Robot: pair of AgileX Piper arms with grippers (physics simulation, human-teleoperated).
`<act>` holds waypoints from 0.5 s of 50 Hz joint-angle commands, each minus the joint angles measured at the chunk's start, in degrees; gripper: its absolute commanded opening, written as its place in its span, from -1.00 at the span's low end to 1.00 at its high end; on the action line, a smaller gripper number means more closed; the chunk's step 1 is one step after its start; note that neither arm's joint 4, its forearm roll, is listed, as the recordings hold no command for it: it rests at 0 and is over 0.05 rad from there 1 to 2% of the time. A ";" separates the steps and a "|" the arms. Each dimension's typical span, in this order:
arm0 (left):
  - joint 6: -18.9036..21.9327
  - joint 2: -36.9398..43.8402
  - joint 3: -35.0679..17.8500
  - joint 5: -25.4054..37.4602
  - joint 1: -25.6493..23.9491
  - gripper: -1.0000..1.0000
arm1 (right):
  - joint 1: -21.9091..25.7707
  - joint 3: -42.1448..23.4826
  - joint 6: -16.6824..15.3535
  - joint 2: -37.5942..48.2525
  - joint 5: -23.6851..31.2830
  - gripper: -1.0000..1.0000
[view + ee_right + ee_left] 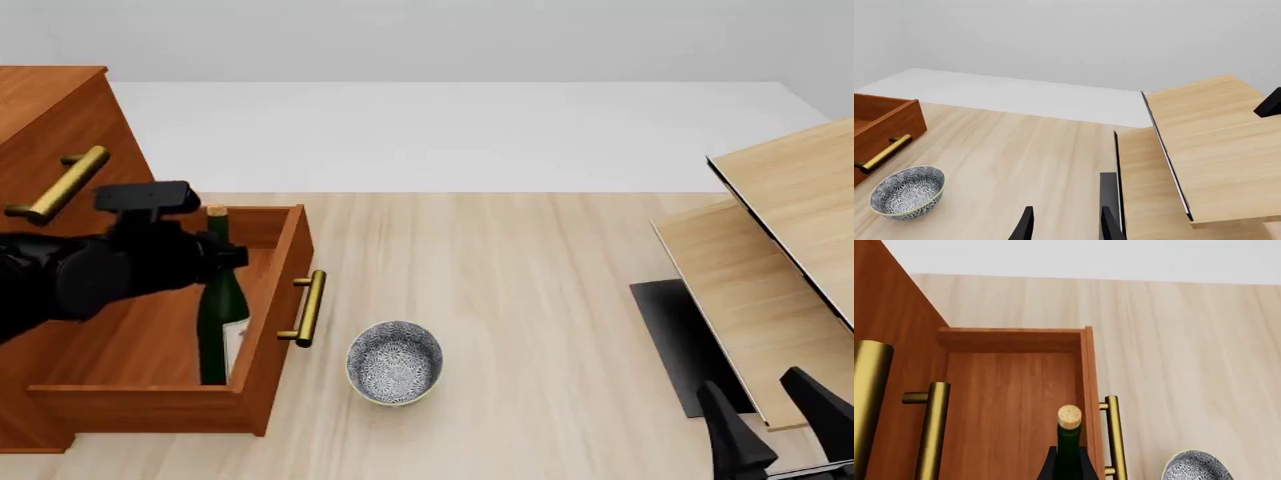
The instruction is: Put the wine bottle in the bottom drawer of the cabinet.
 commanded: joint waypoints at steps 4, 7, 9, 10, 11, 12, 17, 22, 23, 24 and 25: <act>1.13 5.01 -2.32 -0.52 0.75 -1.00 | -0.22 0.00 0.07 -0.34 0.35 1.00; 0.81 5.39 -2.63 -0.53 0.43 -1.00 | -0.28 0.00 -0.03 -0.28 0.29 1.00; 0.88 5.73 -3.16 -0.45 0.60 -1.00 | -0.25 0.00 -0.21 -0.24 0.37 1.00; 0.98 5.97 -3.39 -0.29 0.49 -1.00 | -0.26 0.00 -0.03 -0.23 0.29 1.00; 1.16 6.19 -3.76 -0.26 0.70 -1.00 | -0.28 0.00 0.07 -0.32 0.37 1.00; 0.72 6.33 -4.09 -0.23 0.62 -1.00 | -0.19 0.00 -0.21 -0.31 0.43 1.00; 2.11 7.96 -5.90 0.07 1.07 -1.00 | -0.34 0.00 0.03 -0.36 0.38 1.00; 1.16 9.26 -7.42 0.28 0.84 -1.00 | -0.34 0.00 -0.16 -0.29 0.42 1.00; 1.32 9.52 -7.68 0.16 0.95 -1.00 | -0.40 0.00 0.07 -0.28 0.40 1.00; 1.11 9.69 -7.71 0.18 0.62 -1.00 | -0.42 0.00 -0.04 -0.28 0.38 1.00; 1.20 10.02 -8.06 0.13 0.70 -1.00 | -0.44 0.00 -0.05 -0.28 0.41 1.00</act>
